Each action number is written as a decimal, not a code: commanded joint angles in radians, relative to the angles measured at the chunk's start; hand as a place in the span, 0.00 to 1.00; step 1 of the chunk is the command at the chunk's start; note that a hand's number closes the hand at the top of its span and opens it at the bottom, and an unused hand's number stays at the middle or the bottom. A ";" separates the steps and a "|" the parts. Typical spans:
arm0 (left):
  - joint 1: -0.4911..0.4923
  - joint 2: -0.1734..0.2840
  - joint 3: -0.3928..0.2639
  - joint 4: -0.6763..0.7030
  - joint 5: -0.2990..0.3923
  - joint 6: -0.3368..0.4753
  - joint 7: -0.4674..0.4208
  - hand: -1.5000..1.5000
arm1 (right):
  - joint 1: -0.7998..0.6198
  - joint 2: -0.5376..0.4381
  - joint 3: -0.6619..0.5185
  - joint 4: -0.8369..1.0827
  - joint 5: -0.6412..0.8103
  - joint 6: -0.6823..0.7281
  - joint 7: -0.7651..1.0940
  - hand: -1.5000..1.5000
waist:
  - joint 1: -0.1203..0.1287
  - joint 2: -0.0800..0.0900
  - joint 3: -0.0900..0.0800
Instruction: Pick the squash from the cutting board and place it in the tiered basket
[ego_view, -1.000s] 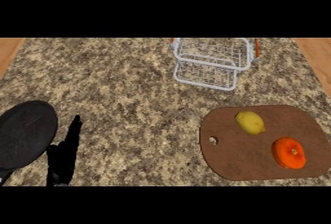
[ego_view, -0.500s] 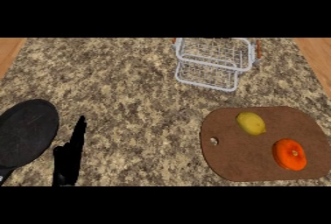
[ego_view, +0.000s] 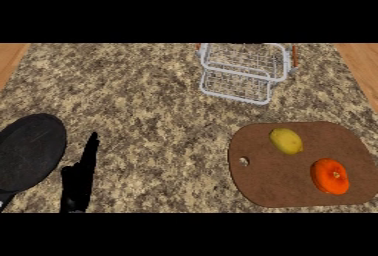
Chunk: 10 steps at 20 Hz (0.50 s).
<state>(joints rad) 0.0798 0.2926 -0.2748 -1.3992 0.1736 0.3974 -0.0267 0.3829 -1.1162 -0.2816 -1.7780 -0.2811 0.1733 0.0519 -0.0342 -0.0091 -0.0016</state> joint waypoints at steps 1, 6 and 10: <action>-0.039 -0.029 -0.012 0.043 -0.017 0.004 0.019 0.50 | 0.042 0.034 0.041 -0.224 0.125 -0.128 0.184 0.00 | 0.008 0.005 -0.001; -0.001 -0.036 -0.006 0.057 -0.024 -0.034 -0.025 0.50 | 0.049 0.108 0.090 -0.279 0.276 -0.136 0.292 0.00 | 0.027 0.008 0.001; -0.007 -0.040 0.006 0.007 -0.032 -0.029 0.009 0.50 | 0.053 0.173 0.150 -0.339 0.421 -0.138 0.349 0.00 | 0.030 0.008 0.001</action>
<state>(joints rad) 0.0622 0.2656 -0.2620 -1.3800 0.1518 0.3690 -0.0428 0.4218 -0.9949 -0.1840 -2.0635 0.0092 0.0500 0.3487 -0.0088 -0.0045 0.0014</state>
